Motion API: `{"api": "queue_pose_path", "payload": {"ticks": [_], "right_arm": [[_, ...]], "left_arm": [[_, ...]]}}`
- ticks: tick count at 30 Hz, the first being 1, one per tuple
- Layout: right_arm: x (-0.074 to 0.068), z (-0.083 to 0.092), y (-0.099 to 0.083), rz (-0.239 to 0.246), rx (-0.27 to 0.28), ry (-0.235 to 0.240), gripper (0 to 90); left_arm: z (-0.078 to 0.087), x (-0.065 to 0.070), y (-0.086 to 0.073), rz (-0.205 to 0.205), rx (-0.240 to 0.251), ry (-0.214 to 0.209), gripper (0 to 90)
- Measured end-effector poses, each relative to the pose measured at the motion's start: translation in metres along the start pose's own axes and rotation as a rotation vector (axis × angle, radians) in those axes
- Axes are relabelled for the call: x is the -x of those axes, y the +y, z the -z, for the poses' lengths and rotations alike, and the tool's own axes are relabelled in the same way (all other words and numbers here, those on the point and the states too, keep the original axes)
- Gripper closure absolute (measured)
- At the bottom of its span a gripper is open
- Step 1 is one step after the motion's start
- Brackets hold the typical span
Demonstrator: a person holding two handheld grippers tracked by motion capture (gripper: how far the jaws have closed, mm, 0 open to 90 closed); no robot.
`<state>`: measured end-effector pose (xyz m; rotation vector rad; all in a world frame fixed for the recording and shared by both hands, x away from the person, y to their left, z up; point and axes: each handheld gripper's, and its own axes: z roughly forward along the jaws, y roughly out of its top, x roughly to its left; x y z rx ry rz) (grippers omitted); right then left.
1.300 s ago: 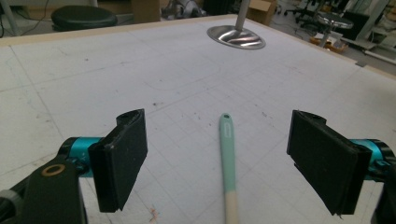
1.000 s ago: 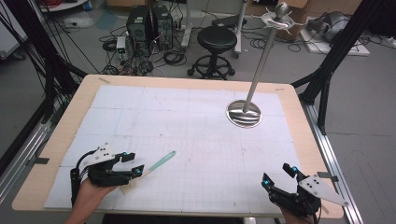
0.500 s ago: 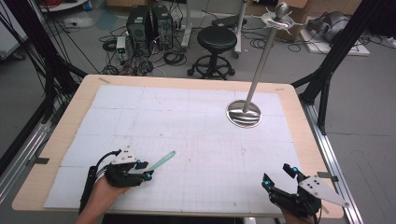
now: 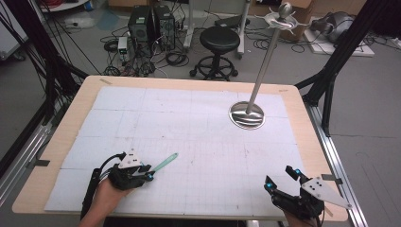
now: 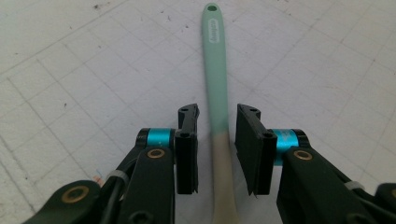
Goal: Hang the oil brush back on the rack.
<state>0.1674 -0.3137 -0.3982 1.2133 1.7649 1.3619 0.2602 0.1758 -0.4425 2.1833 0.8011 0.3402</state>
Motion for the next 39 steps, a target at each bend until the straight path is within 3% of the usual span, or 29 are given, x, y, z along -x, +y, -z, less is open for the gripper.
{"api": "queue_pose_path", "payload": {"ticks": [2,5,8,12,18,21,22,24,26,30,32,34,36,37,38,39], "right_arm": [[0.000,0.000,0.000,0.002,0.003,-0.001,19.9],[0.000,0.000,0.000,-0.004,0.002,-0.002,20.0],[0.000,0.000,0.000,0.003,0.004,0.002,19.9],[-0.001,-0.001,0.000,0.004,0.005,0.004,19.9],[0.000,0.000,0.000,-0.001,0.004,0.002,19.9],[0.000,0.000,0.000,-0.005,0.004,0.001,19.9],[0.000,0.000,0.000,-0.006,0.005,0.001,19.9],[0.000,-0.001,0.000,-0.008,0.004,0.003,19.9],[-0.001,-0.002,0.000,-0.005,0.002,0.008,19.9],[-0.005,-0.009,0.003,-0.026,0.005,0.040,18.3],[-0.007,-0.011,0.004,-0.034,0.008,0.046,17.5],[-0.015,-0.022,0.009,-0.042,0.012,0.072,16.8],[-0.019,-0.028,0.011,-0.054,0.010,0.091,16.8],[-0.022,-0.032,0.012,-0.063,0.007,0.112,16.8],[-0.032,-0.043,0.014,-0.064,-0.005,0.170,16.8],[-0.037,-0.048,0.016,-0.069,-0.011,0.192,16.8]], "left_arm": [[0.000,0.001,0.000,-0.025,0.002,-0.007,74.5],[0.000,0.001,0.000,-0.023,-0.004,-0.013,79.0],[-0.001,0.000,0.001,0.009,-0.009,-0.023,81.0],[-0.001,0.001,0.001,0.008,-0.012,-0.019,81.5],[0.000,0.000,0.001,0.049,-0.001,-0.012,82.2],[0.002,0.000,0.002,0.074,0.042,-0.019,82.2],[0.007,-0.002,0.004,0.109,0.096,-0.028,82.2],[0.012,-0.003,0.006,0.140,0.144,-0.038,82.1],[0.015,-0.003,0.006,0.143,0.161,-0.046,82.1],[0.029,0.004,0.014,0.122,0.263,-0.055,82.0],[0.031,0.005,0.015,0.115,0.277,-0.055,82.0],[0.037,0.014,0.025,0.094,0.343,-0.062,81.9],[0.038,0.017,0.028,0.087,0.355,-0.065,81.9],[0.040,0.022,0.033,0.074,0.374,-0.069,81.9],[0.043,0.029,0.041,0.047,0.397,-0.077,81.9],[0.043,0.029,0.041,0.047,0.397,-0.077,81.9]]}}
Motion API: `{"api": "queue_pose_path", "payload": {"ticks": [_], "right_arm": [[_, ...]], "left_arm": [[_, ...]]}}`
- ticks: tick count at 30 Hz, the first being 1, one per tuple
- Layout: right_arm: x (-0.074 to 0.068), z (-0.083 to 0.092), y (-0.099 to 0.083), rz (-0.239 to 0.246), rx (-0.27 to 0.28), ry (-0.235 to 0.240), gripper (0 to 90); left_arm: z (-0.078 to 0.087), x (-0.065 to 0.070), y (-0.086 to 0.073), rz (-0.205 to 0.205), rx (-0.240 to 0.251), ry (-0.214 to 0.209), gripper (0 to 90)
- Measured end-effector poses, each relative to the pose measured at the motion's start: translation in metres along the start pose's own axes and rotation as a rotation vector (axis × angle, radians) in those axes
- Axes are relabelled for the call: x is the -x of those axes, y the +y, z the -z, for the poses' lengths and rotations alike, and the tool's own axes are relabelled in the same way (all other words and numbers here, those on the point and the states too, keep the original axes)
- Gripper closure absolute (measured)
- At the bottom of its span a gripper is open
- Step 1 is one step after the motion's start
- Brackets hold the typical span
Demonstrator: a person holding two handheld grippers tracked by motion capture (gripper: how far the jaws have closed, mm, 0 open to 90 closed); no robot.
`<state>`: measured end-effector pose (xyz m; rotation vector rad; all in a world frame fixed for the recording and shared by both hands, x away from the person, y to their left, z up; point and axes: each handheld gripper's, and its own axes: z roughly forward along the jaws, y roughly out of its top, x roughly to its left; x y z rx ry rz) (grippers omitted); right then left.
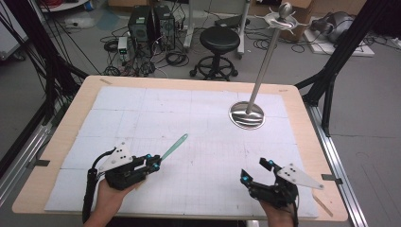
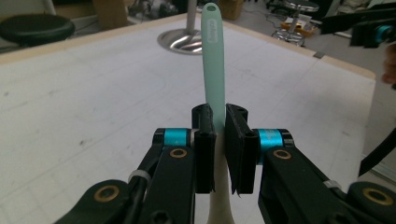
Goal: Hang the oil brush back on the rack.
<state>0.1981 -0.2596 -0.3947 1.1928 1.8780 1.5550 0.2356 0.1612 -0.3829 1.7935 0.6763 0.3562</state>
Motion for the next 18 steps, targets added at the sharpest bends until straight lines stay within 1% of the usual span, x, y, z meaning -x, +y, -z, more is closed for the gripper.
{"api": "queue_pose_path", "payload": {"ticks": [1,3,4,5,6,7,8,9,10,11,12,13,15,16,17,18], "right_arm": [[-0.004,-0.005,0.002,0.003,0.000,0.022,16.8],[-0.011,-0.013,0.005,0.018,-0.003,0.046,16.8],[-0.015,-0.017,0.008,0.021,-0.006,0.062,16.8],[-0.015,-0.017,0.008,0.021,-0.006,0.062,16.8],[-0.024,-0.027,0.015,0.026,0.007,0.101,18.0],[-0.024,-0.027,0.015,0.026,0.007,0.101,18.0],[-0.031,-0.034,0.020,0.031,0.026,0.147,24.0],[-0.031,-0.034,0.020,0.031,0.026,0.147,24.0],[-0.037,-0.041,0.026,0.041,0.038,0.174,26.7],[-0.037,-0.041,0.026,0.041,0.038,0.174,26.7],[-0.042,-0.048,0.030,0.050,0.038,0.207,32.5],[-0.042,-0.048,0.030,0.050,0.038,0.207,32.5],[-0.048,-0.054,0.033,0.061,0.026,0.236,35.0],[-0.052,-0.060,0.036,0.063,0.016,0.259,37.8],[-0.052,-0.060,0.036,0.063,0.016,0.259,37.8],[-0.055,-0.065,0.038,0.054,0.011,0.285,40.4]], "left_arm": [[-0.001,0.008,0.007,-0.019,0.020,-0.015,81.9],[-0.003,0.014,0.012,-0.028,0.040,-0.030,81.9],[-0.003,0.014,0.012,-0.028,0.040,-0.030,81.8],[-0.004,0.017,0.015,-0.037,0.050,-0.040,81.8],[-0.008,0.023,0.019,-0.043,0.063,-0.057,81.8],[-0.008,0.023,0.019,-0.043,0.063,-0.057,81.8],[-0.009,0.026,0.020,-0.047,0.062,-0.066,81.8],[-0.011,0.028,0.020,-0.052,0.062,-0.072,81.8],[-0.015,0.032,0.021,-0.055,0.066,-0.084,81.8],[-0.015,0.032,0.021,-0.055,0.066,-0.084,81.8],[-0.018,0.034,0.022,-0.057,0.067,-0.091,81.8],[-0.018,0.034,0.022,-0.057,0.067,-0.091,81.8],[-0.020,0.036,0.022,-0.060,0.062,-0.100,81.7],[-0.023,0.039,0.022,-0.060,0.056,-0.102,81.8],[-0.023,0.039,0.022,-0.060,0.056,-0.102,81.8],[-0.024,0.040,0.023,-0.062,0.051,-0.103,81.8]]}}
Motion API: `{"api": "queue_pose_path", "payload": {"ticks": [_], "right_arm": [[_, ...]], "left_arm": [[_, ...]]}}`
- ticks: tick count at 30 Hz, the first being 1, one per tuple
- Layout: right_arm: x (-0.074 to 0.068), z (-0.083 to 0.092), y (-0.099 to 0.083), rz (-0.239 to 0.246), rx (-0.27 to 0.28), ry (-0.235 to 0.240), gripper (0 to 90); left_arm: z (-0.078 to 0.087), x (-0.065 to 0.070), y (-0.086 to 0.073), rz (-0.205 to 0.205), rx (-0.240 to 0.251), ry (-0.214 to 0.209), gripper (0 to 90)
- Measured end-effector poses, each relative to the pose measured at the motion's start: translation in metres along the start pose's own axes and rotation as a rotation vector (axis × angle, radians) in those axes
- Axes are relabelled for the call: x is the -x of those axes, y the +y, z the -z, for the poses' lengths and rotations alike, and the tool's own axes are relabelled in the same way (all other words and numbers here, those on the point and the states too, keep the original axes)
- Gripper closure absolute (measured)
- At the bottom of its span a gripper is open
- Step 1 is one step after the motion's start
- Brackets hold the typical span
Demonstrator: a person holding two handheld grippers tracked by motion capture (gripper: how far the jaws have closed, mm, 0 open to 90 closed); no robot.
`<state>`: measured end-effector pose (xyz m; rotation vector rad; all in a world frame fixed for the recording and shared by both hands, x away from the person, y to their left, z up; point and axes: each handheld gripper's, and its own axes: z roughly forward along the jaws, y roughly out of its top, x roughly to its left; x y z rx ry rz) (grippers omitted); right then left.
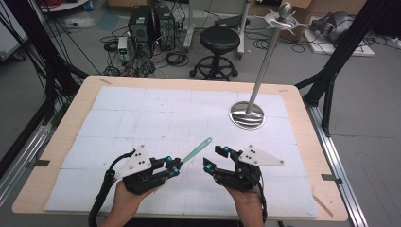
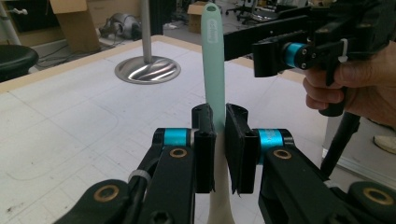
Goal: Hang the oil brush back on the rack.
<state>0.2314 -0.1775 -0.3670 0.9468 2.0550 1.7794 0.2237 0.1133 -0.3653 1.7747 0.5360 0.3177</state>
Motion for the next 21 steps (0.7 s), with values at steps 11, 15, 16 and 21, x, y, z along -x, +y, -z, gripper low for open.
{"api": "queue_pose_path", "payload": {"ticks": [11,15,16,21], "right_arm": [[-0.003,-0.017,0.011,-0.057,0.015,0.089,52.4],[-0.004,-0.020,0.014,-0.057,0.009,0.103,55.5],[-0.005,-0.021,0.015,-0.058,0.014,0.114,58.0],[-0.005,-0.020,0.016,-0.068,0.029,0.136,60.9]], "left_arm": [[-0.008,0.003,0.000,-0.014,-0.022,-0.003,81.5],[-0.010,0.005,0.000,-0.018,-0.028,-0.002,81.5],[-0.011,0.005,0.000,-0.020,-0.029,0.000,81.5],[-0.012,0.006,-0.001,-0.021,-0.034,-0.002,81.4]]}}
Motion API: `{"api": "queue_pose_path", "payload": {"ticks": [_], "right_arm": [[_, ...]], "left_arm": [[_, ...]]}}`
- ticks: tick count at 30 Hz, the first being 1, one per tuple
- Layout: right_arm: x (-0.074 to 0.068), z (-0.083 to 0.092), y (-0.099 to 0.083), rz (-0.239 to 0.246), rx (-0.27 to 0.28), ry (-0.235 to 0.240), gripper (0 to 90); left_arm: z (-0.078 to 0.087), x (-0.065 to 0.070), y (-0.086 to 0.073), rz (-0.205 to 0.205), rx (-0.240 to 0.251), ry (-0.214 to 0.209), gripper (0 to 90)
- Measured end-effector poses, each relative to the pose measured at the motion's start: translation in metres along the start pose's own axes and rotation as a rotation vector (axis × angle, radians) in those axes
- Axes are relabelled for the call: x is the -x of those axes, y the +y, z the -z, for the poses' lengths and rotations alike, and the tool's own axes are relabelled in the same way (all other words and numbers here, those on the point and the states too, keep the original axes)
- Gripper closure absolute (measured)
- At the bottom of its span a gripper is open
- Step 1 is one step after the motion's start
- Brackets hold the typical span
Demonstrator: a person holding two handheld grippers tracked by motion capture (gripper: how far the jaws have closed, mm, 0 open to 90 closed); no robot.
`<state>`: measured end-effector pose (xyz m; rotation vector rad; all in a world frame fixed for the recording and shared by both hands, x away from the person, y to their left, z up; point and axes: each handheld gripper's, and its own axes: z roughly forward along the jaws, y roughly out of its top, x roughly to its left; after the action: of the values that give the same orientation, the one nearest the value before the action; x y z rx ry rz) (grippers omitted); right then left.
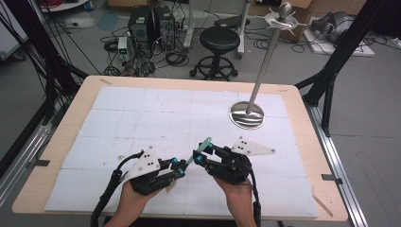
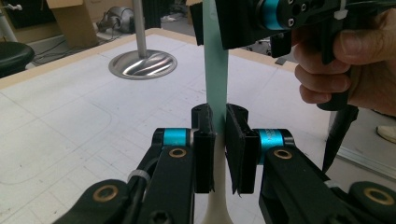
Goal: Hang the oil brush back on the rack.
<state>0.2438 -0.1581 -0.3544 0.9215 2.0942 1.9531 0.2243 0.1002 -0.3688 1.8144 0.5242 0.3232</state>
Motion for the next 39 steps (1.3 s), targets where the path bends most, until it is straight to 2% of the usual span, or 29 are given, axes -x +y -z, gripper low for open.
{"api": "queue_pose_path", "payload": {"ticks": [3,6,10,12,13,14,15,16,17,18,20,21,22,23,24,25,26,27,28,29,32,34,35,36,37,38,39], "right_arm": [[0.000,0.000,0.000,0.002,0.010,0.013,66.4],[-0.001,0.001,0.001,0.000,0.012,0.027,76.3],[-0.001,0.002,0.003,-0.029,-0.012,0.039,79.7],[-0.001,0.003,0.003,-0.035,-0.015,0.058,82.0],[-0.002,0.006,0.004,-0.017,-0.017,0.055,82.4],[-0.002,0.006,0.004,-0.017,-0.017,0.055,82.4],[0.000,0.009,0.007,-0.026,-0.017,0.092,82.6],[0.000,0.009,0.007,-0.026,-0.017,0.092,82.6],[0.001,0.012,0.011,-0.014,-0.015,0.127,82.7],[0.001,0.012,0.011,-0.014,-0.015,0.127,82.7],[0.002,0.014,0.014,-0.007,-0.024,0.154,82.6],[0.003,0.016,0.016,0.005,-0.020,0.191,82.6],[0.003,0.016,0.016,0.005,-0.020,0.191,82.6],[0.002,0.017,0.018,0.012,-0.015,0.235,82.6],[0.002,0.017,0.018,0.012,-0.015,0.235,82.6],[0.002,0.018,0.018,0.018,-0.007,0.277,82.6],[0.002,0.018,0.018,0.018,-0.007,0.277,82.6],[0.001,0.019,0.019,0.026,0.002,0.311,82.6],[0.001,0.019,0.019,0.026,0.002,0.311,82.6],[0.000,0.019,0.019,0.038,0.003,0.315,82.6],[0.001,0.018,0.018,0.030,0.000,0.323,82.4],[0.000,0.018,0.018,0.032,0.001,0.320,81.5],[0.000,0.018,0.017,0.034,0.024,0.284,58.5],[0.000,0.018,0.017,0.034,0.024,0.284,58.5],[0.001,0.017,0.015,-0.005,0.030,0.239,49.2],[0.001,0.017,0.015,-0.005,0.030,0.239,49.2],[0.001,0.018,0.013,0.002,0.038,0.202,47.8]], "left_arm": [[-0.001,0.001,0.000,0.000,-0.001,-0.002,81.4],[-0.003,0.002,-0.001,-0.003,-0.005,-0.010,81.3],[-0.006,0.001,-0.001,0.011,-0.021,-0.032,81.5],[-0.006,-0.002,-0.001,0.029,-0.018,-0.061,81.9],[-0.006,-0.003,-0.001,0.042,-0.013,-0.080,75.1],[-0.005,-0.006,-0.001,0.056,-0.014,-0.093,75.1],[-0.005,-0.010,-0.002,0.074,-0.026,-0.129,68.7],[-0.005,-0.010,-0.002,0.074,-0.026,-0.129,65.3],[-0.007,-0.014,-0.002,0.096,-0.030,-0.185,63.3],[-0.007,-0.014,-0.002,0.096,-0.030,-0.185,62.5],[-0.008,-0.015,-0.003,0.108,-0.015,-0.238,61.8],[-0.009,-0.016,-0.003,0.112,-0.011,-0.266,61.1],[-0.011,-0.016,-0.003,0.119,-0.005,-0.287,61.1],[-0.013,-0.016,-0.004,0.122,-0.003,-0.334,61.2],[-0.013,-0.016,-0.004,0.122,-0.003,-0.334,62.2],[-0.015,-0.016,-0.004,0.126,-0.001,-0.355,64.4],[-0.016,-0.016,-0.005,0.116,0.000,-0.371,64.4],[-0.017,-0.015,-0.005,0.111,0.001,-0.392,71.5],[-0.017,-0.015,-0.005,0.111,0.001,-0.392,76.3],[-0.017,-0.013,-0.005,0.079,0.011,-0.401,81.7],[-0.017,-0.010,-0.005,0.059,0.012,-0.406,83.8],[-0.017,-0.009,-0.006,0.050,0.012,-0.388,84.0],[-0.017,-0.010,-0.005,0.055,0.016,-0.360,84.2],[-0.017,-0.010,-0.005,0.055,0.016,-0.360,84.3],[-0.016,-0.011,-0.004,0.068,0.033,-0.336,84.3],[-0.016,-0.011,-0.004,0.068,0.033,-0.336,84.3],[-0.015,-0.013,-0.003,0.069,0.044,-0.315,84.3]]}}
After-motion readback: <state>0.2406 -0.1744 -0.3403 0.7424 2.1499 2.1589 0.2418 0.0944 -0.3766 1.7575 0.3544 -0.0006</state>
